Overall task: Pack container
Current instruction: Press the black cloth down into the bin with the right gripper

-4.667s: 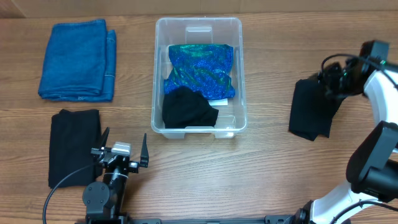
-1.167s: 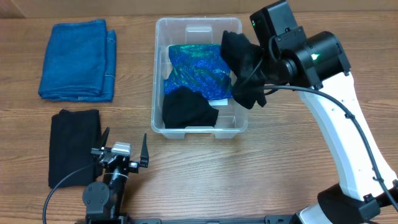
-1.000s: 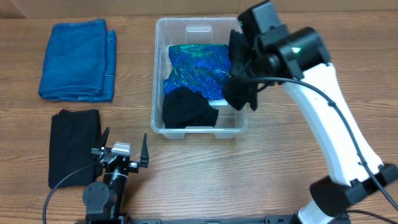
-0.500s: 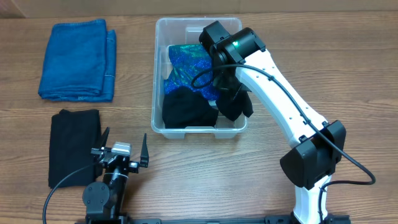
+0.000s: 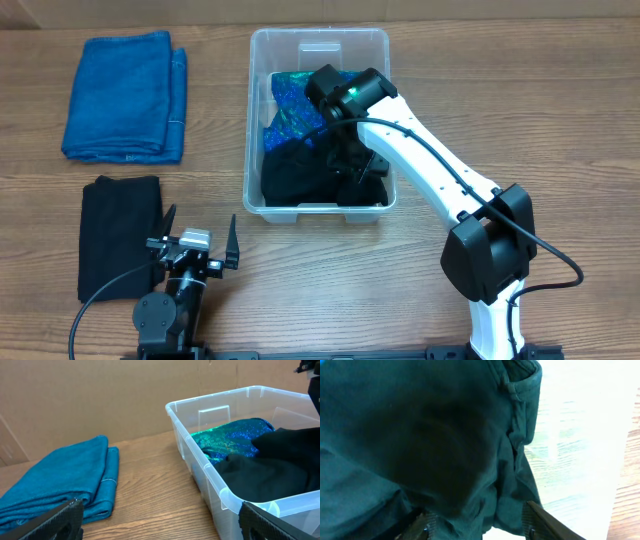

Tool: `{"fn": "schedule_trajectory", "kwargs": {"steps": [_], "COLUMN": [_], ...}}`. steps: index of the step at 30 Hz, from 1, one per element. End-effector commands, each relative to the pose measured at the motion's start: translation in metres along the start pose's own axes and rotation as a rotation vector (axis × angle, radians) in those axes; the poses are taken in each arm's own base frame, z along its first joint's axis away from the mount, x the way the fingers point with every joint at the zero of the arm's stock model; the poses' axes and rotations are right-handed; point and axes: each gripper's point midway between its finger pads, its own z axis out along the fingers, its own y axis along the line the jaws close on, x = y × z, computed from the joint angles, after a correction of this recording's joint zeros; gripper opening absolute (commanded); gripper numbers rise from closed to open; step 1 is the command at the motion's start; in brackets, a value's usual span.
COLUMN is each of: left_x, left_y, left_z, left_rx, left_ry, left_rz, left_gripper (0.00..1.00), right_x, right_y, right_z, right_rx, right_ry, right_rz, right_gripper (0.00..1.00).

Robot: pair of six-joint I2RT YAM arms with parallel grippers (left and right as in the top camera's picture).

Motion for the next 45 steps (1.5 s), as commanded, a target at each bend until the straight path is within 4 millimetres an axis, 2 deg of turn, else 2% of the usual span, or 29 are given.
{"fn": "schedule_trajectory", "kwargs": {"steps": [1,4,7,8,10,11,14,16,19,21,23,26,29,31,32,33,34,35,36,37,39,40,45], "left_x": [0.001,0.001,0.001,0.001,0.001,0.000,0.001,0.001,0.001,0.000,0.001,0.001,0.001,0.001,0.001,0.001,0.001,0.001,0.001,0.001,0.001,0.001,0.001], "left_y": [0.002,0.002,0.002,0.002,0.002,0.002,0.002,0.002,0.002,0.002,0.002,0.002,0.002,0.002,0.002,0.002,0.002,0.002,0.002,0.002,0.002,0.002,0.002], "left_z": [0.000,0.000,0.000,0.000,0.000,0.000,0.000,0.000,0.000,0.000,0.000,0.000,0.000,0.000,0.000,0.000,0.000,0.000,0.000,0.000,0.000,0.000,0.000], "left_rx": [-0.010,-0.010,-0.010,-0.010,-0.010,-0.010,-0.010,-0.010,-0.010,-0.010,-0.010,-0.010,-0.010,-0.010,-0.011,-0.010,-0.010,-0.010,-0.010,-0.010,-0.011,-0.010,-0.010], "left_ry": [-0.002,-0.002,-0.002,-0.002,-0.002,-0.002,-0.002,-0.002,-0.002,-0.002,-0.002,-0.002,-0.002,-0.002,-0.002,-0.002,-0.002,-0.002,-0.002,-0.002,-0.002,-0.002,-0.002], "left_rz": [0.014,0.015,0.014,0.014,0.014,0.014,0.015,0.015,0.014,0.014,0.014,0.014,0.014,0.014,0.014,0.014,0.015,0.014,0.014,0.014,0.014,0.014,0.015], "left_gripper": [1.00,1.00,1.00,1.00,1.00,1.00,1.00,1.00,1.00,1.00,1.00,1.00,1.00,1.00,1.00,1.00,1.00,1.00,1.00,1.00,1.00,1.00,1.00], "right_x": [-0.009,-0.028,-0.049,-0.056,-0.068,-0.071,-0.071,-0.063,-0.033,-0.018,-0.001,0.026,0.030,0.018,0.006,-0.012,-0.018,-0.021,-0.018,-0.009,0.007,0.015,0.064], "right_y": [0.006,0.018,0.036,0.042,0.040,0.034,0.016,0.010,0.024,0.026,0.036,0.068,0.083,0.081,0.072,0.055,0.046,0.038,0.028,0.020,0.010,0.011,0.037], "right_z": [-0.013,-0.039,-0.046,-0.049,-0.049,-0.047,-0.028,-0.010,0.009,0.022,0.041,0.055,0.051,0.040,0.028,-0.001,-0.015,-0.032,-0.042,-0.041,-0.031,-0.024,0.040], "right_rx": [-0.039,-0.109,-0.180,-0.204,-0.202,-0.182,-0.138,-0.120,-0.189,-0.180,-0.190,-0.297,-0.322,-0.308,-0.280,-0.227,-0.207,-0.201,-0.182,-0.151,-0.098,-0.084,-0.113], "right_ry": [-0.041,-0.120,-0.215,-0.246,-0.282,-0.286,-0.238,-0.183,-0.048,0.004,0.043,0.103,0.075,0.034,0.000,-0.056,-0.075,-0.077,-0.057,-0.020,0.048,0.069,0.200], "right_rz": [0.008,-0.004,-0.071,-0.072,-0.052,-0.043,-0.012,-0.009,-0.034,-0.012,-0.033,-0.085,-0.119,-0.110,-0.094,-0.067,-0.054,-0.043,-0.039,-0.042,-0.051,-0.065,-0.131], "right_gripper": [0.61,0.67,0.68,0.63,0.32,0.21,0.04,0.04,0.04,0.04,0.04,0.04,0.04,0.04,0.04,0.04,0.04,0.06,0.07,0.09,0.09,0.09,0.10]}}
